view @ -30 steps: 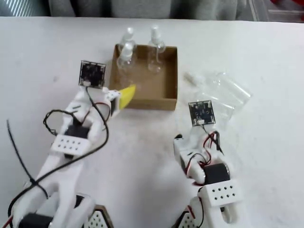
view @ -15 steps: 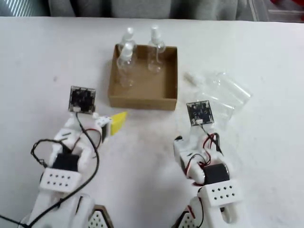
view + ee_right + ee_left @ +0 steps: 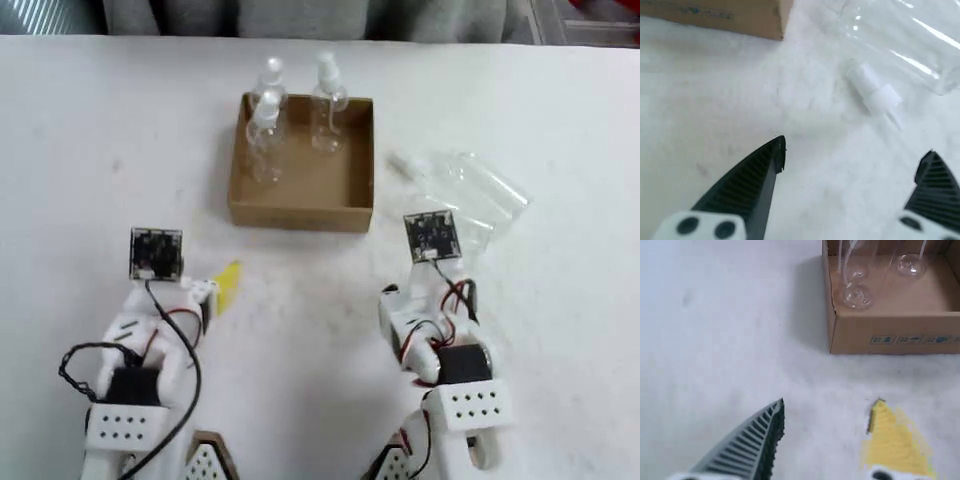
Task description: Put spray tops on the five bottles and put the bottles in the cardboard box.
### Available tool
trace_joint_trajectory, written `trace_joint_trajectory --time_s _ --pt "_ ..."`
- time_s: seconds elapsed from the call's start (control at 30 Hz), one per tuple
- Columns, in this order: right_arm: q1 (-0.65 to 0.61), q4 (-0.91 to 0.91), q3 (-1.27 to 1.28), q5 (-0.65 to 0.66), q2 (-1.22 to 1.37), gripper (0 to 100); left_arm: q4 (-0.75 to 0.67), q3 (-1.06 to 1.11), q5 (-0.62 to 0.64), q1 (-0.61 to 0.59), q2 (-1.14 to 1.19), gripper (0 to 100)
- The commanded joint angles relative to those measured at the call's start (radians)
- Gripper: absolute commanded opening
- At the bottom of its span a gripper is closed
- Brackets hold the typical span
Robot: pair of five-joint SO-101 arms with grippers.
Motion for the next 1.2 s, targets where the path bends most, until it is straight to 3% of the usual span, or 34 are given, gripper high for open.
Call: trace_joint_trajectory --time_s 0.0,0.03,0.13,0.23,0.5,0.8,1.17 --pt "0.076 0.01 -0.072 0.037 -0.012 34.4 0.058 0.017 -0.008 -0.004 -0.09 4" --pt "0.085 0.01 -0.084 0.038 -0.012 31.5 0.058 0.031 -0.008 -0.004 -0.113 1" --pt "0.097 0.01 -0.132 0.041 -0.005 20.8 0.092 0.051 -0.008 -0.008 -0.174 6" --pt "0.111 0.076 -0.229 0.126 -0.002 15.1 0.158 0.051 -0.011 -0.005 -0.196 6" --pt "0.189 0.315 -0.56 0.269 0.048 19.0 0.175 0.051 -0.109 -0.005 -0.196 6" --pt "0.257 0.575 -0.901 0.463 0.518 19.0 0.176 0.051 -0.109 -0.005 -0.194 6" --pt "0.251 0.55 -0.91 0.651 0.889 19.1 0.21 0.051 -0.11 -0.004 -0.194 6"
